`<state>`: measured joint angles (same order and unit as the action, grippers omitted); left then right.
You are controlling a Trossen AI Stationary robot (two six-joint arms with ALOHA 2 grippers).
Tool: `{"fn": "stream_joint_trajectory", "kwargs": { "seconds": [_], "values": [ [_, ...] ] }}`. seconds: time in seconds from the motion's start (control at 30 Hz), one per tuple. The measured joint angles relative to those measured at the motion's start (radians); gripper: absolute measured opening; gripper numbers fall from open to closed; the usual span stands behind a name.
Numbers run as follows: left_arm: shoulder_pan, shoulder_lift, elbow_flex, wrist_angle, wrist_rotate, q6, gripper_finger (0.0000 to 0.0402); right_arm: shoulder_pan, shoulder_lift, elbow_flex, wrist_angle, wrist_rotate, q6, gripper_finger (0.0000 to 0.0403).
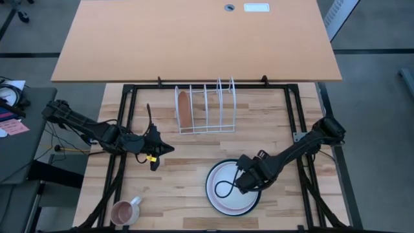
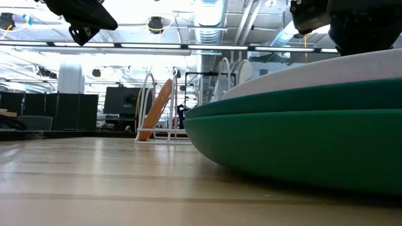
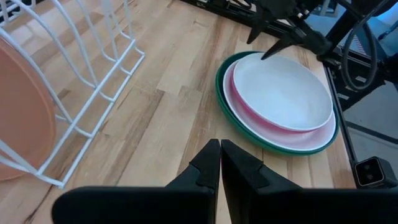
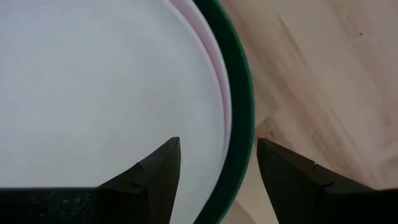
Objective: Sort dishes
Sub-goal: Put the small white plate in the dish rack
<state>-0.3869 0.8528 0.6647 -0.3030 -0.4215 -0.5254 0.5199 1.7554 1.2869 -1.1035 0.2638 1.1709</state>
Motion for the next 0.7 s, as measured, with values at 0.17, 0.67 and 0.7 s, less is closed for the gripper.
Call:
{"fn": "stream_joint_trajectory", "kwargs": {
  "seconds": [0.17,0.67,0.7],
  "values": [
    [0.0,0.0,0.0,0.0,0.0,-0.021,0.0011,-0.007,0.0,-0.002,-0.005,0.0,0.006,0.0217],
    [0.0,0.0,0.0,0.001,0.0,-0.021,0.0011,-0.012,0.0,-0.003,0.0,0.076,-0.028,0.0188],
    [0.0,0.0,0.0,0.001,0.0,-0.021,0.0011,-0.012,0.0,-0.003,0.006,0.076,-0.028,0.0188]
  ]
}}
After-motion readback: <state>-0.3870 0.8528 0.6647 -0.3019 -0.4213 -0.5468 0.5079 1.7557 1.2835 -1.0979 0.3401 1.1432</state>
